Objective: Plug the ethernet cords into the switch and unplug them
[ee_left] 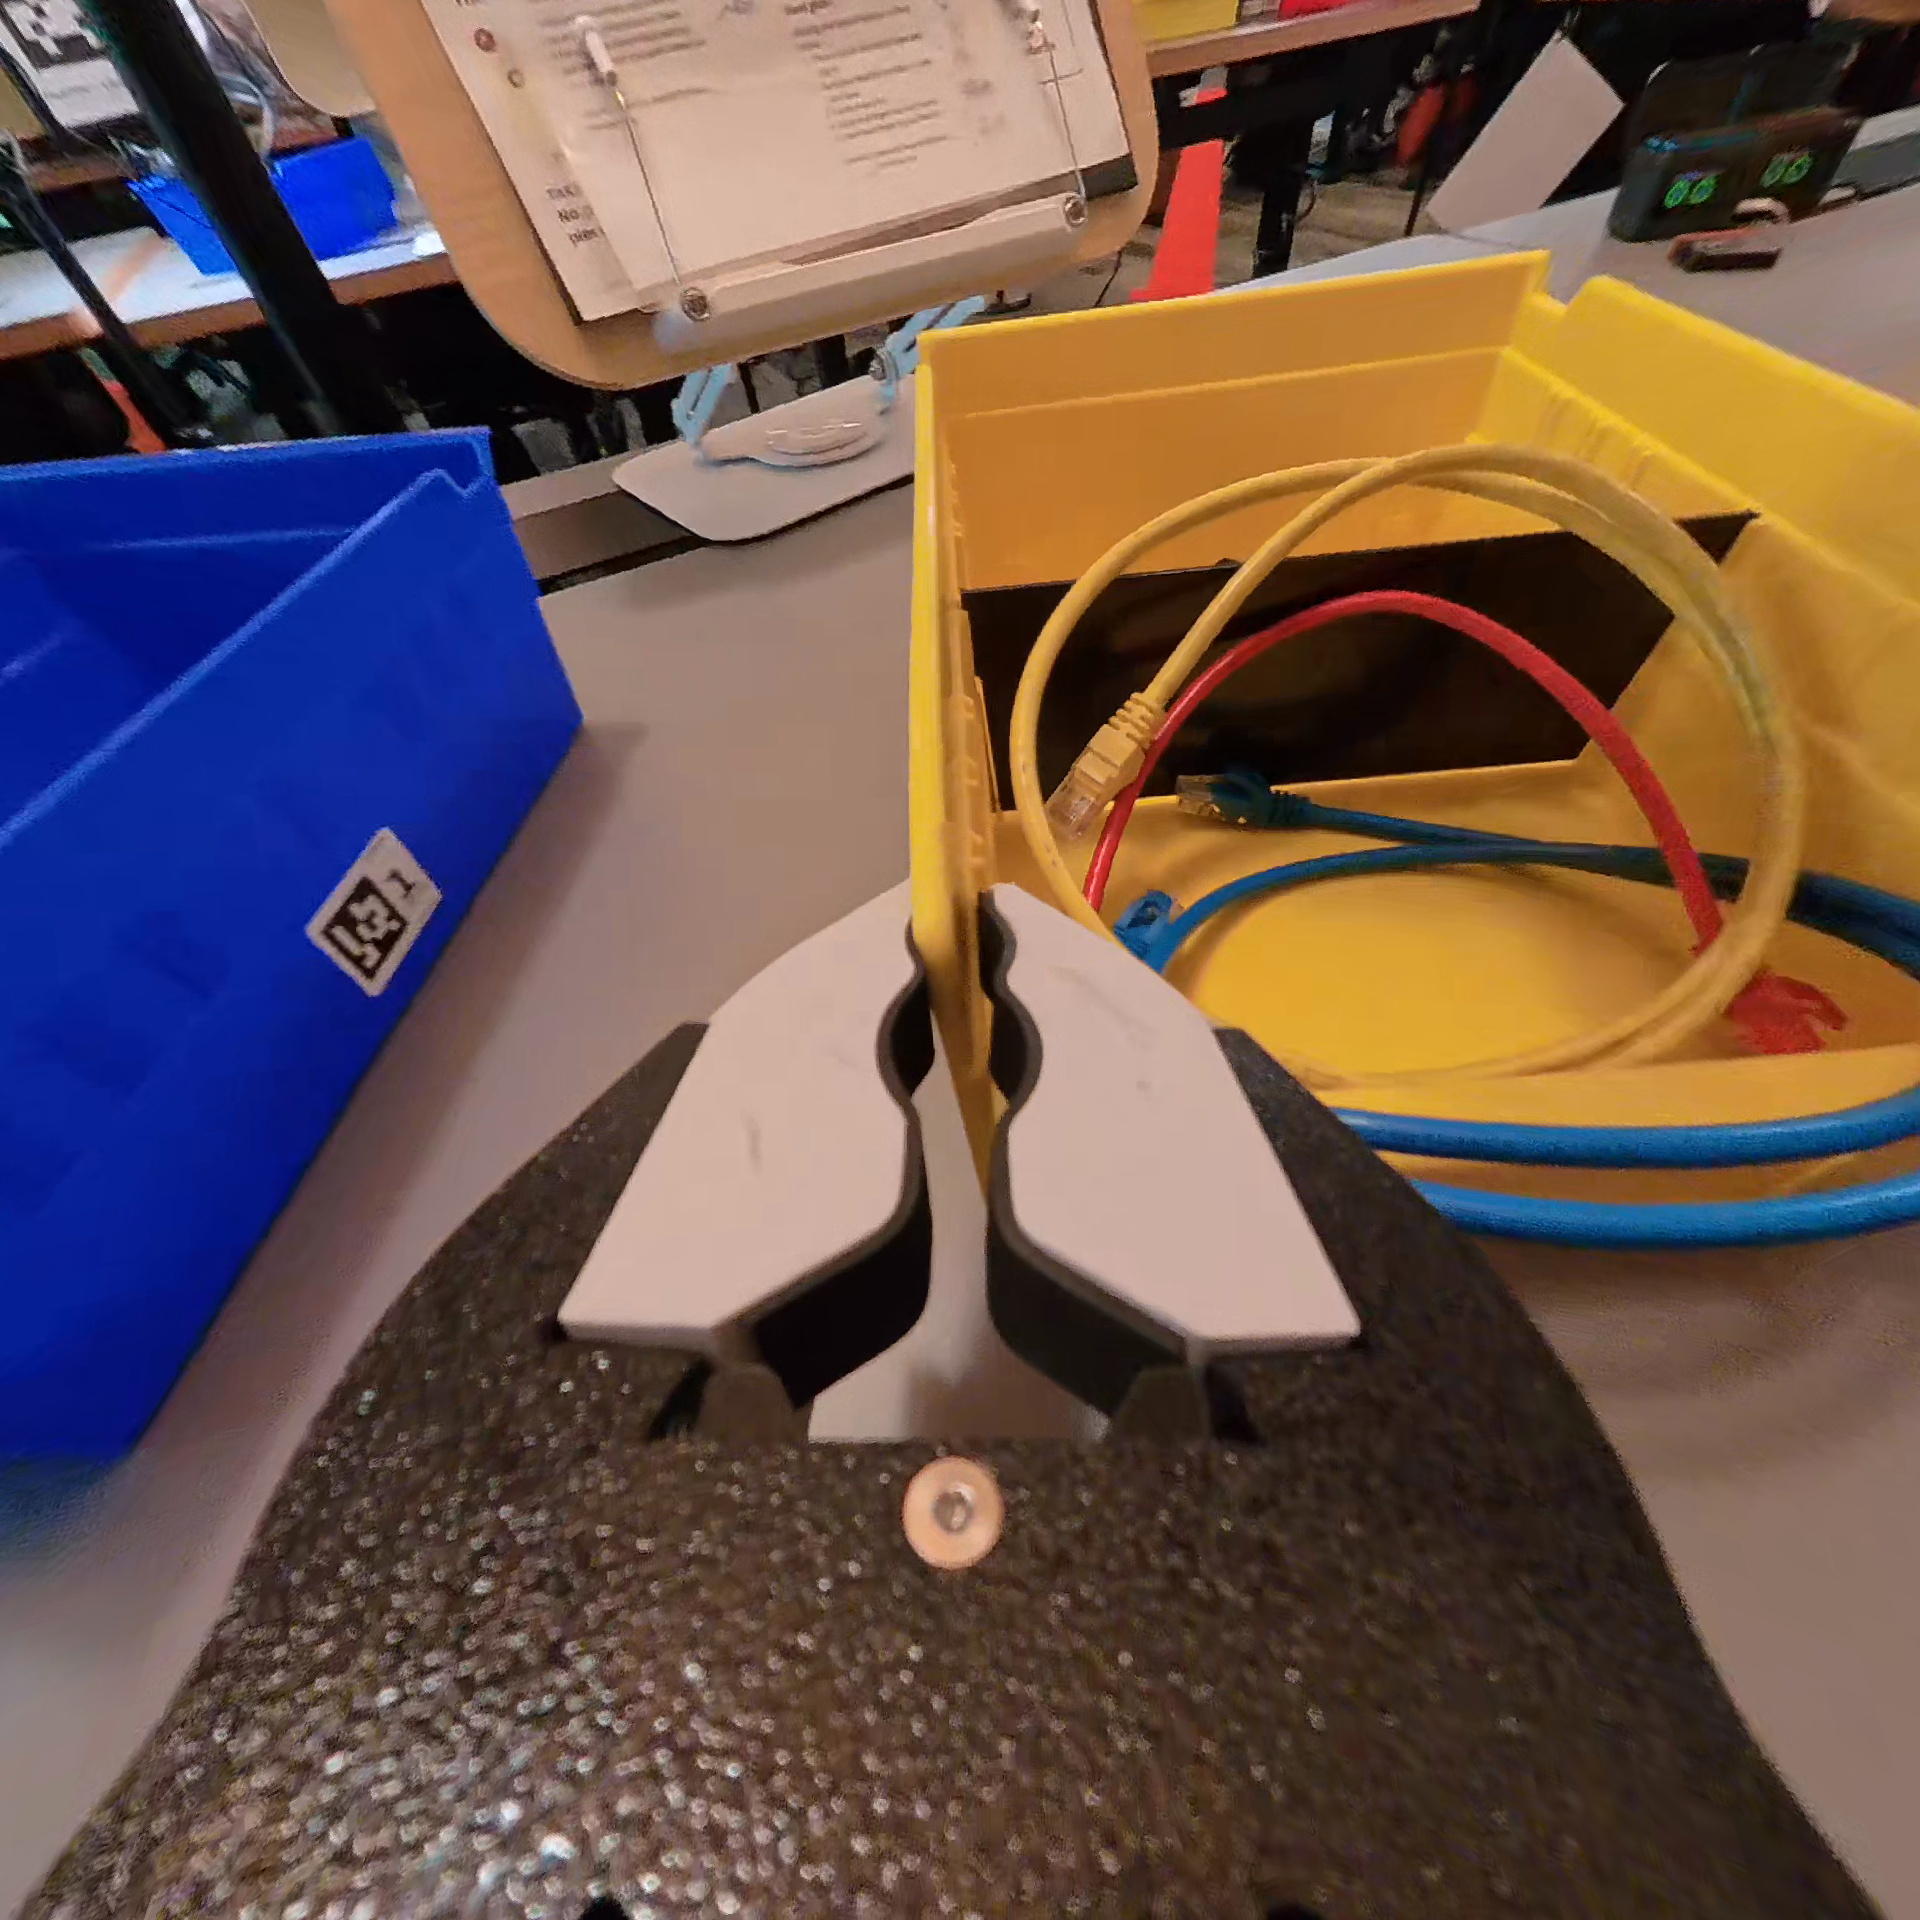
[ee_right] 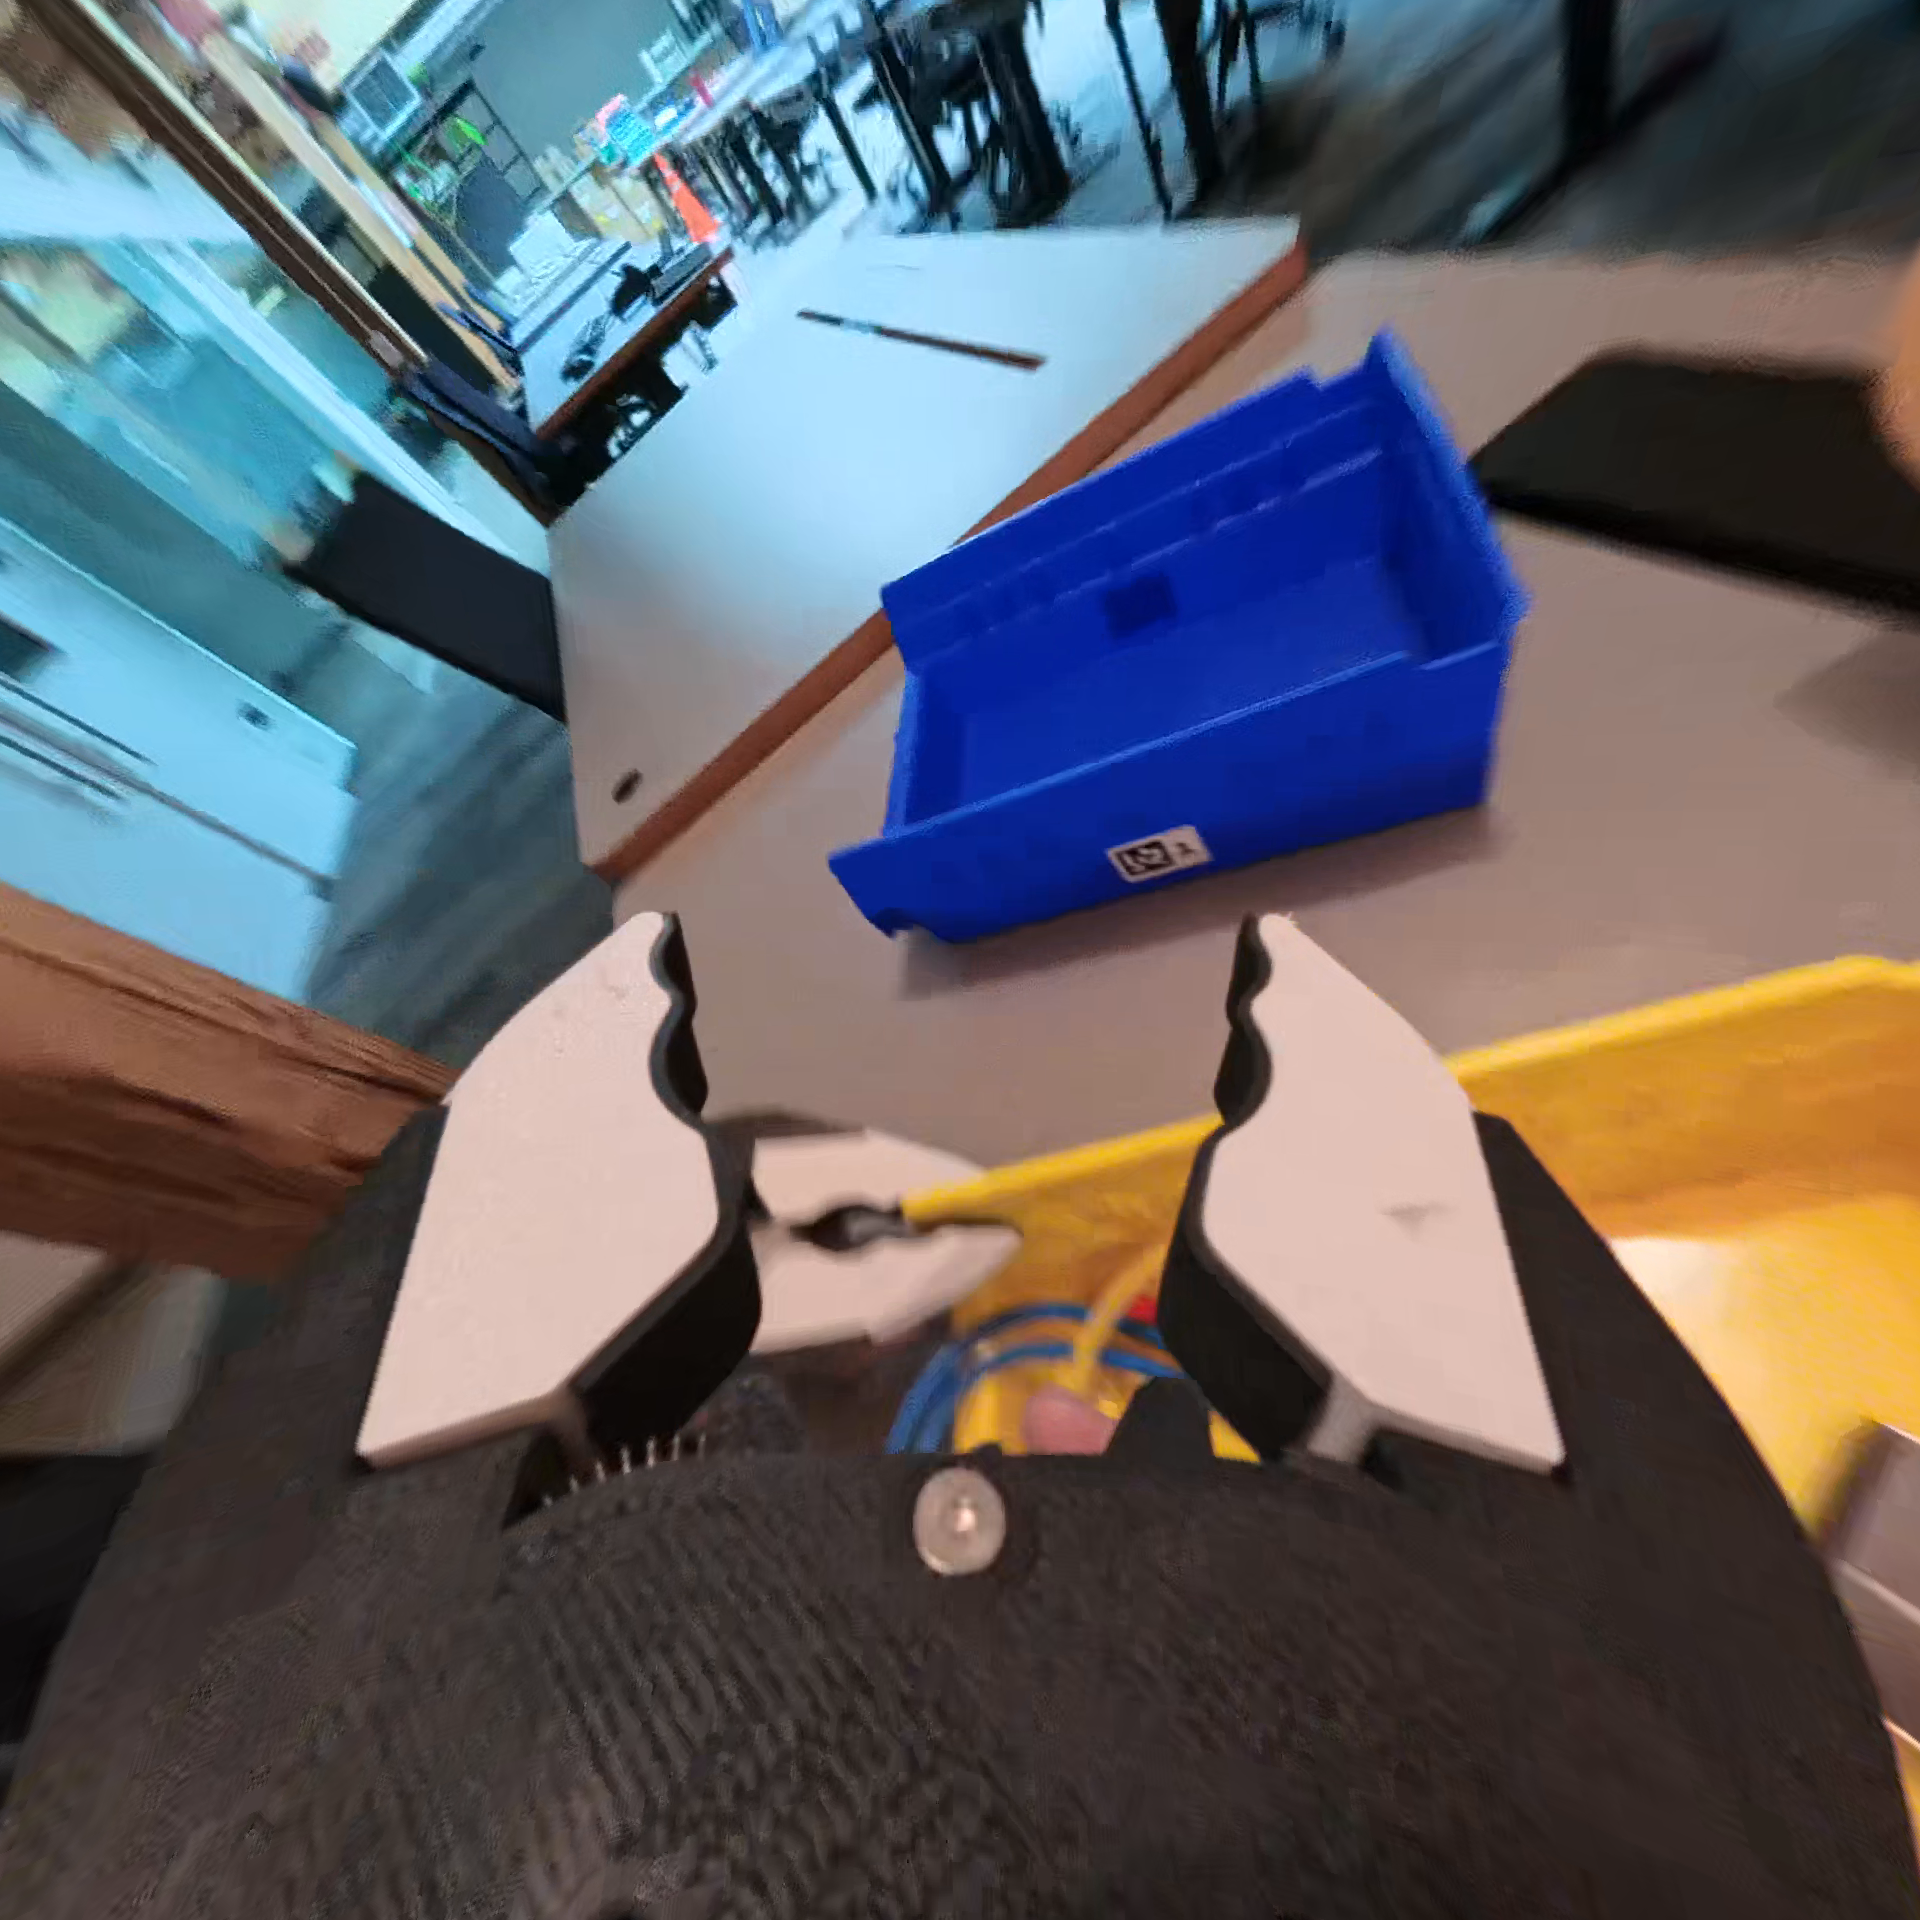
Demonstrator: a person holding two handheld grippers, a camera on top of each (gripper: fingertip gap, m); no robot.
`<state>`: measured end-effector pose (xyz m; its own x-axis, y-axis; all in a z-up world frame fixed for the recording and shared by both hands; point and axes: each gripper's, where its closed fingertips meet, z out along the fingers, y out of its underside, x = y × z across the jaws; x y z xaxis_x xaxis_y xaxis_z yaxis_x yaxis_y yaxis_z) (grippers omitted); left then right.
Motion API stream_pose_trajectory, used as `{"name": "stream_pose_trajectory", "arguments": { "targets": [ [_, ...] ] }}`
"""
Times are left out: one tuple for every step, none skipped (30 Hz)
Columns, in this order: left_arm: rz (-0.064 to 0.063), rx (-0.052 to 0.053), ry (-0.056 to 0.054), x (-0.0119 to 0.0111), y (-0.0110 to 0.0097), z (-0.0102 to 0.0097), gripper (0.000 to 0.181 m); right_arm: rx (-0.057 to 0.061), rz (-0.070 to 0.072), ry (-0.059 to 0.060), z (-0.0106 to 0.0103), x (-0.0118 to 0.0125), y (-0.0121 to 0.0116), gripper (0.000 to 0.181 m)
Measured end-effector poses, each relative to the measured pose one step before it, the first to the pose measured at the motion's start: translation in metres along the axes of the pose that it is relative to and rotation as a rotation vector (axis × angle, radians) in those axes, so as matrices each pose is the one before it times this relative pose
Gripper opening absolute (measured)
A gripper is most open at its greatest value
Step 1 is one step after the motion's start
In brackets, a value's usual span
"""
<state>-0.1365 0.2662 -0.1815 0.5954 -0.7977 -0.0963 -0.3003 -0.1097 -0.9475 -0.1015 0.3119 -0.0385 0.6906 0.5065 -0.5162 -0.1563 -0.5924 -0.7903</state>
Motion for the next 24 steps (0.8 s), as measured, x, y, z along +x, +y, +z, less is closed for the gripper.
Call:
{"name": "stream_pose_trajectory", "arguments": {
  "targets": [
    [0.0005,-0.0008,-0.0159,-0.00254,0.00021,0.00005,0.005,-0.0274,0.1008,0.0091,0.02628,0.00874,-0.00731,0.093],
    [-0.0031,0.005,-0.0088,-0.00077,-0.00013,0.00031,0.005,-0.0101,0.0885,0.0317,0.02485,0.01103,-0.00792,0.091],
    [0.008,0.011,-0.001,-0.00007,-0.00021,0.00033,0.005,-0.0174,0.051,0.0356,0.02371,0.01076,-0.00515,0.09],
    [0.0063,0.0117,0.0013,-0.00019,0.00002,-0.00013,0.005,-0.0379,0.0399,0.0506,0.02238,0.01272,-0.00073,0.09],
    [-0.0025,0.013,0.0071,0.00006,-0.00014,-0.00005,0.005,-0.0456,0.0494,0.0631,0.0206,0.0138,0.00217,0.091],
    [-0.008,0.0139,0.0114,0.00029,-0.00011,0.00007,0.004,-0.0376,0.05,0.0487,0.01886,0.01028,0.00211,0.093],
    [-0.0089,0.0101,0.0099,0.00041,-0.00026,0.00002,0.004,-0.0274,0.0411,0.0203,0.01639,0.00532,0.00144,0.092],
    [-0.0005,-0.0021,0.0024,-0.00003,0.00027,0.00001,0.004,-0.0099,0.0366,0.0162,0.01394,0.00417,-0.00066,0.089],
    [0.009,0.0009,-0.0014,-0.00004,-0.0001,0.00012,0.004,0.0023,0.0319,0.0142,0.01215,0.00285,-0.00165,0.085],
    [0.0068,0.0007,-0.0017,-0.00006,-0.00007,0.00009,0.004,0.0011,0.02,0.0124,0.01082,0.00177,-0.00126,0.084],
    [0.0002,0.0002,0.0008,0.00003,0.0,-0.00007,0.004,-0.0011,0.0113,0.0205,0.00996,0.00227,-0.00089,0.084],
    [-0.004,0.0001,0.0044,0.00006,-0.00005,0.00009,0.004,0.0036,0.0046,0.0236,0.00956,0.00264,-0.0016,0.087],
    [-0.0074,0.0001,0.0074,-0.00012,0.0,0.00019,0.004,0.0042,0.0089,0.0222,0.00934,0.00239,-0.00114,0.092],
    [-0.0085,-0.0001,0.0076,-0.00033,-0.00008,0.00024,0.004,-0.0014,0.0106,0.0085,0.00963,-0.00008,-0.00016,0.095],
    [-0.0074,0.0,0.0062,-0.00052,-0.00004,0.00033,0.004,-0.014,0.0099,0.0176,0.00939,0.00119,0.00212,0.105],
    [-0.0081,-0.0002,0.006,-0.00063,0.00008,0.00032,0.004,-0.0268,0.0001,0.0199,0.00868,0.00168,0.00369,0.11],
    [-0.0112,0.0001,0.0087,-0.00032,-0.00001,0.00011,0.003,-0.0241,-0.011,0.0286,0.00627,0.00349,0.00274,0.106],
    [-0.0122,0.0,0.0088,-0.00043,0.00001,-0.00001,0.003,0.0118,-0.0104,0.0435,0.00262,0.00709,-0.00273,0.088],
    [-0.0063,-0.0001,0.0018,-0.00074,-0.00001,-0.00013,0.003,0.0154,0.0189,0.0066,0.0009,0.00404,-0.00363,0.075],
    [0.0032,-0.0001,-0.0062,-0.00107,0.00007,-0.00023,0.003,0.0052,-0.0131,0.0026,-0.00083,0.00322,-0.00269,0.064],
    [0.0131,0.0001,-0.0091,-0.00106,0.0001,-0.00022,0.003,-0.0056,-0.0398,0.0386,-0.00261,0.00723,-0.00267,0.047],
    [0.0136,0.0003,-0.0075,-0.00069,0.00012,-0.00009,0.003,0.0166,0.0084,0.0133,-0.00439,0.00624,-0.00539,0.032],
    [0.0063,0.0002,-0.0048,-0.00027,-0.00006,-0.00008,0.004,0.0334,0.0181,-0.0208,-0.00626,0.00335,-0.00833,0.022],
    [0.0031,-0.0002,-0.0031,-0.00006,0.00006,0.00009,0.004,0.0264,0.0036,-0.0294,-0.00811,0.00161,-0.00846,0.013]
  ]
}}
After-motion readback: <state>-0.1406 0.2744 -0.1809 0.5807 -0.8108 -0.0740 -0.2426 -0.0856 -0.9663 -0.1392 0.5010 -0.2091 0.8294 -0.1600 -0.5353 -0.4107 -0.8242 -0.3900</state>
